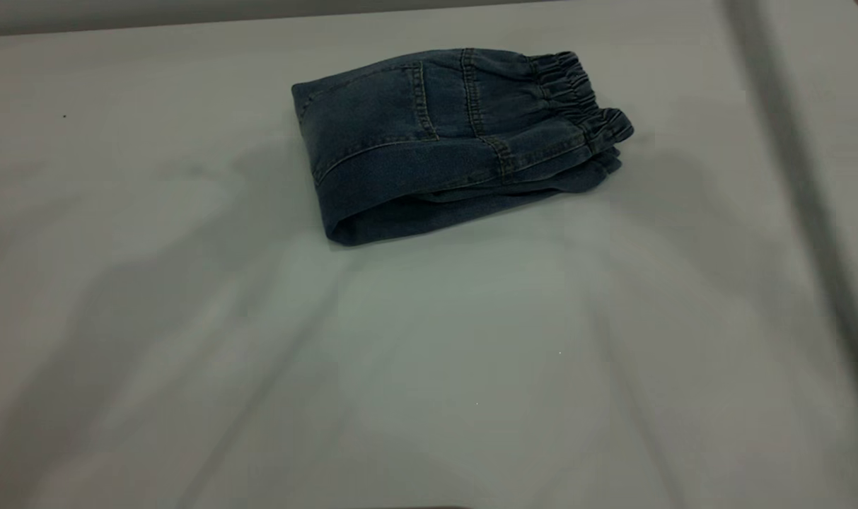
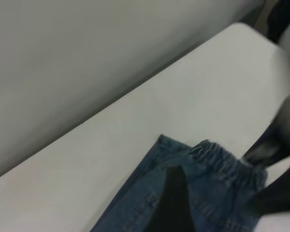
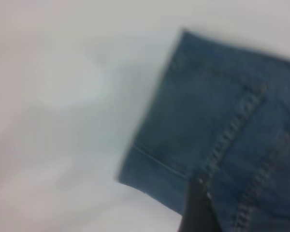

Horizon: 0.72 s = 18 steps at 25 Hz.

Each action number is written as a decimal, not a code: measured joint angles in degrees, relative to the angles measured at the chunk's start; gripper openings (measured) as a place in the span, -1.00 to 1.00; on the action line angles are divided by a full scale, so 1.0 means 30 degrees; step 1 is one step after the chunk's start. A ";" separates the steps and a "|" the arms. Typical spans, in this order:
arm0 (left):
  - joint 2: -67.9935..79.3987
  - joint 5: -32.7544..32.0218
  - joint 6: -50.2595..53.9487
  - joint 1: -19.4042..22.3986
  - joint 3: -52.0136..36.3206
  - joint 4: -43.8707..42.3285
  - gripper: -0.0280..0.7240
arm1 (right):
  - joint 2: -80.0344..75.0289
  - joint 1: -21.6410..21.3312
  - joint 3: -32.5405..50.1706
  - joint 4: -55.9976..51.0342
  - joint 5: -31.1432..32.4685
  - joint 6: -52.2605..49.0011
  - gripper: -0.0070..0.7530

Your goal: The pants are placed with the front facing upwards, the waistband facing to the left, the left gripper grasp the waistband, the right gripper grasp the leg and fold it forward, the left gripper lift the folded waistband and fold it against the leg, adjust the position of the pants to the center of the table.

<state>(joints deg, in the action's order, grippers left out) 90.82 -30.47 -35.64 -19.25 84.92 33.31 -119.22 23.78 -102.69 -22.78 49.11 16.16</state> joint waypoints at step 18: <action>-0.0321 -0.3502 0.1911 0.0000 0.0000 0.0006 0.62 | -0.7522 0.3688 -0.2123 1.0657 -0.1126 -1.1206 0.03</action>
<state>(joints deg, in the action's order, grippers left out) 89.86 -40.97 -29.91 -19.25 84.92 33.33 -141.78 34.84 -109.05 9.20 45.73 -17.46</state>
